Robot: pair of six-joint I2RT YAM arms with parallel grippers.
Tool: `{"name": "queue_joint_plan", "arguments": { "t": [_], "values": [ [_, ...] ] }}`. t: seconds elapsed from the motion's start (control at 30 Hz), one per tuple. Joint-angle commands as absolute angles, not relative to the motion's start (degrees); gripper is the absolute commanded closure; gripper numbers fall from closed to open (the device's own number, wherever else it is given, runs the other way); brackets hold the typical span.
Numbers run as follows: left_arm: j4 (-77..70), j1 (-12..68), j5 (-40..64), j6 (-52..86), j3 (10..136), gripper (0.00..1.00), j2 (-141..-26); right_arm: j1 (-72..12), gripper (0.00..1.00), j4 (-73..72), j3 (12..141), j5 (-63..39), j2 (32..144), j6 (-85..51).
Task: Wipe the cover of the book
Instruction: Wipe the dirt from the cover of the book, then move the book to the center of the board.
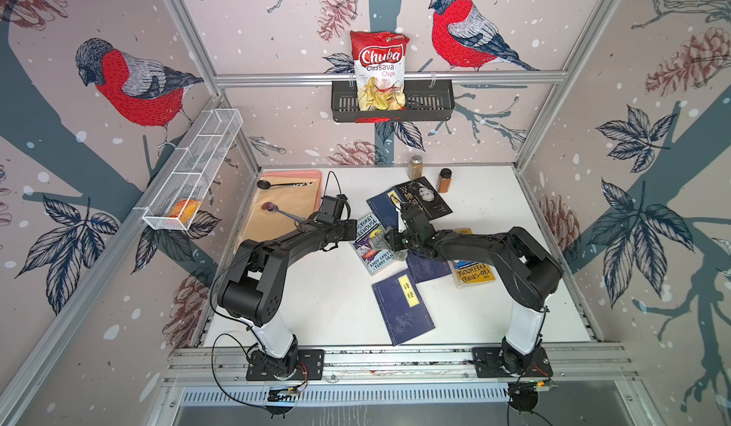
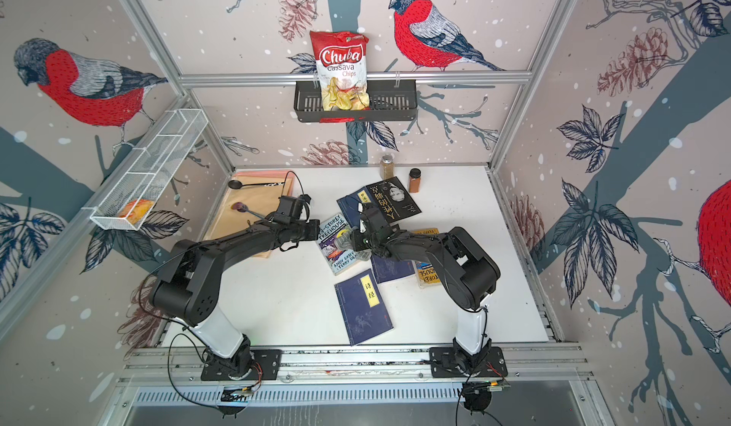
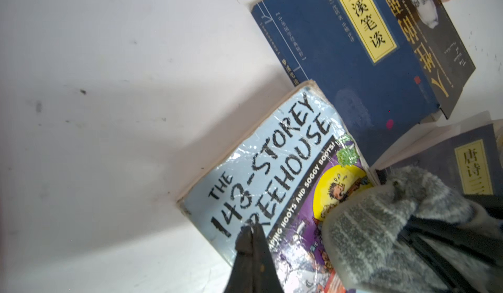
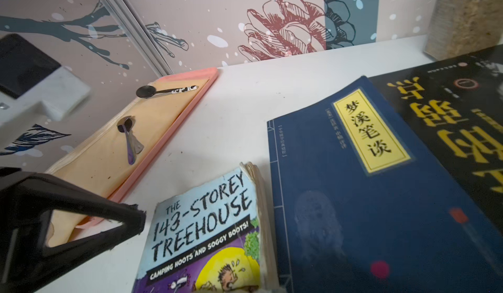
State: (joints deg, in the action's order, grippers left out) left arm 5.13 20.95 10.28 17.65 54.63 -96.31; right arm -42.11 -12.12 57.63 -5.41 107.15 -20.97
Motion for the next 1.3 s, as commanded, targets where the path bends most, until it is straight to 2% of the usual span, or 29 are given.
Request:
{"name": "queue_joint_plan", "arguments": {
  "t": [0.0, 0.2, 0.37, 0.53, 0.83, 1.27],
  "values": [
    [6.1, 23.28, 8.92, 18.35, 53.16, 1.0, -95.2, -40.93, 0.72, -9.92, 56.25, -1.1, 106.57, -21.54],
    [2.84, 27.47, 9.34, 22.06, 47.86, 1.0, -94.39, -40.71, 0.72, -6.51, 57.43, -3.62, 109.35, -20.91],
    [-0.75, 27.32, 9.22, 23.34, 45.35, 1.0, -96.02, -43.07, 0.74, -6.95, 60.04, -7.31, 112.49, -21.01],
    [-1.22, 25.05, 8.8, 23.09, 48.33, 1.0, -101.33, -45.49, 0.75, -6.24, 65.5, -9.43, 117.02, -20.96],
    [-0.8, 15.01, 8.48, 21.56, 55.01, 1.0, -109.86, -45.92, 0.76, -7.18, 74.47, -12.26, 124.06, -21.85],
    [0.81, 14.27, 7.22, 20.66, 55.61, 1.0, -109.33, -44.57, 0.75, -4.71, 82.84, -12.36, 126.49, -20.06]
  ]
}}
